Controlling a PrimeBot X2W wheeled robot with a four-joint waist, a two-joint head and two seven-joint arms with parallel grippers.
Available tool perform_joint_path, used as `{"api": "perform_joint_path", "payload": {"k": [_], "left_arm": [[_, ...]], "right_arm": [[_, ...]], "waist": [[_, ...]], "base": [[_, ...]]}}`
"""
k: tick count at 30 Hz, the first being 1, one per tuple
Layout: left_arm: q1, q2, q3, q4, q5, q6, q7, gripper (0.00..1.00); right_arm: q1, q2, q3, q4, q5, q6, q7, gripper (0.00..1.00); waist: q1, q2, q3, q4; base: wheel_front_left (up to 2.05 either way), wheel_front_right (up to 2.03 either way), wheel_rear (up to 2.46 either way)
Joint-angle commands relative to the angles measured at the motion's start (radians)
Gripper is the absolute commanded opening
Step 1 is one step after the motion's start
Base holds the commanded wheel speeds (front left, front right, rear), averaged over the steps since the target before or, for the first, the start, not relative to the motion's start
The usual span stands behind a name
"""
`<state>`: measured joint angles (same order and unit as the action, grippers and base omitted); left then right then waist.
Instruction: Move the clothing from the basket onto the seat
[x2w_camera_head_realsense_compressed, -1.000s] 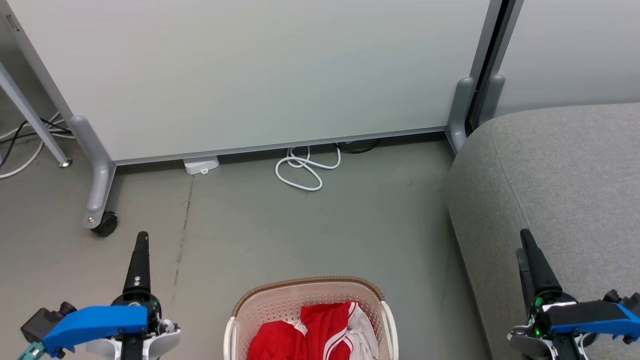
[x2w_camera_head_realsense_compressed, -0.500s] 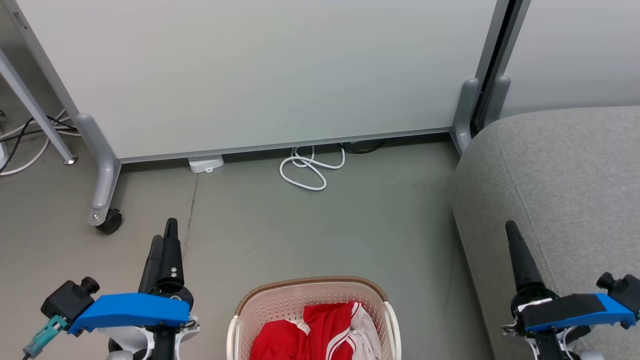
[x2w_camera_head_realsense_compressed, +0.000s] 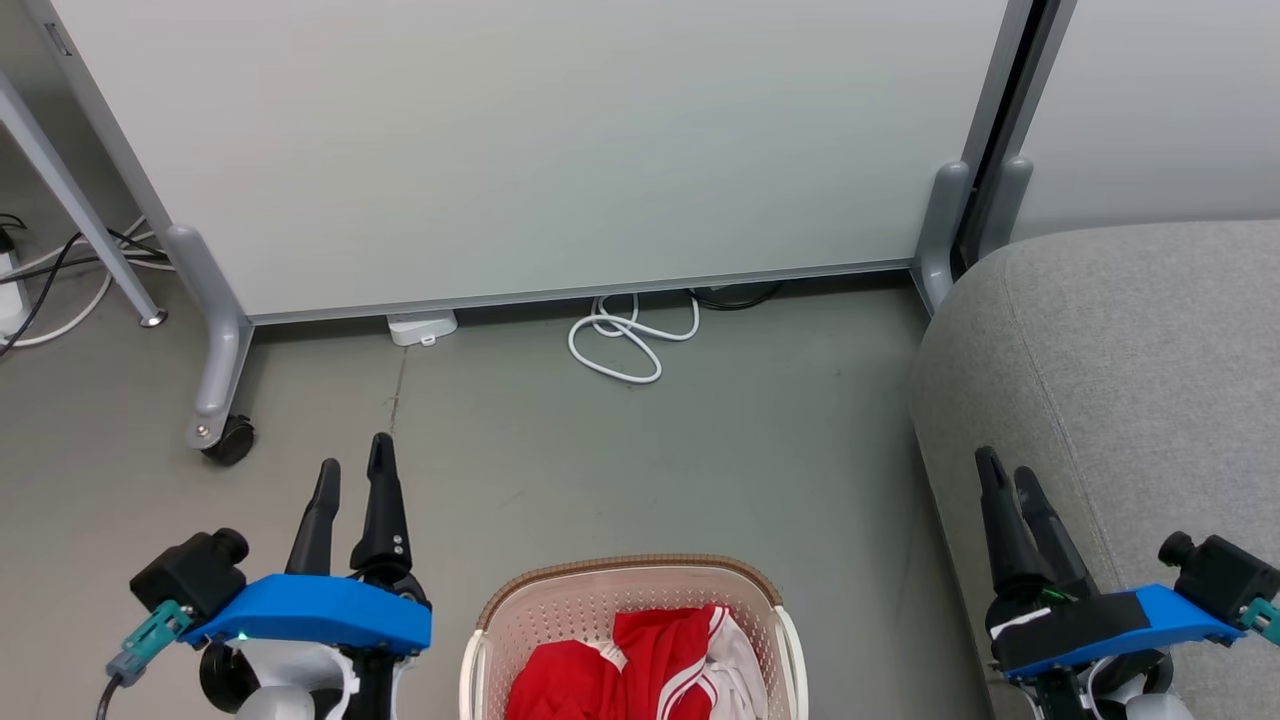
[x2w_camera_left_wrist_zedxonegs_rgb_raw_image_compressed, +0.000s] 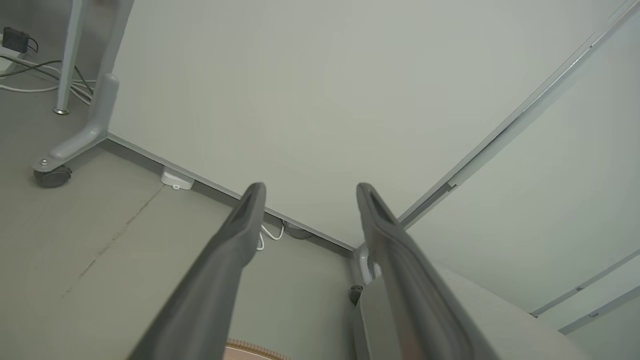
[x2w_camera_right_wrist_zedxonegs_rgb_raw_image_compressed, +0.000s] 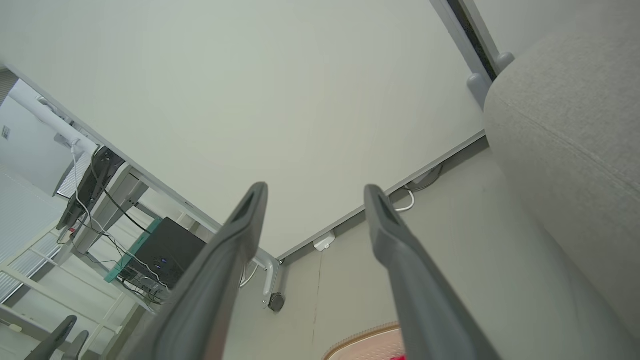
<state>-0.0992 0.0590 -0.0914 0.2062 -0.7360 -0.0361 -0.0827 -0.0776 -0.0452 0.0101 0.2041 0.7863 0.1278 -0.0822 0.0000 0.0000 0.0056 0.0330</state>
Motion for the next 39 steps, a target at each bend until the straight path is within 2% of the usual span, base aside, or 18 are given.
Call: {"api": "perform_joint_path", "payload": {"k": [1,15,39], "left_arm": [[-0.028,0.011,-0.013,-0.009,0.035,0.007,-0.011,1.0],[-0.044,0.035,-0.085,-0.002,0.199,0.05,-0.052,1.0],[-0.059,0.056,-0.166,0.003,0.416,0.09,-0.109,1.0]], "right_arm": [[-0.026,-0.005,0.005,-0.011,-0.033,0.003,-0.011,1.0],[-0.029,-0.006,0.031,-0.018,-0.209,0.003,-0.052,1.0],[-0.03,-0.007,0.05,-0.024,-0.447,0.003,-0.11,1.0]], "waist": [[0.0,0.0,0.0,0.001],[0.0,0.0,-0.002,0.015],[0.0,0.0,-0.004,0.039]], "base": [[0.0,0.0,0.0],[0.0,0.0,0.0],[0.0,0.0,0.0]]}}
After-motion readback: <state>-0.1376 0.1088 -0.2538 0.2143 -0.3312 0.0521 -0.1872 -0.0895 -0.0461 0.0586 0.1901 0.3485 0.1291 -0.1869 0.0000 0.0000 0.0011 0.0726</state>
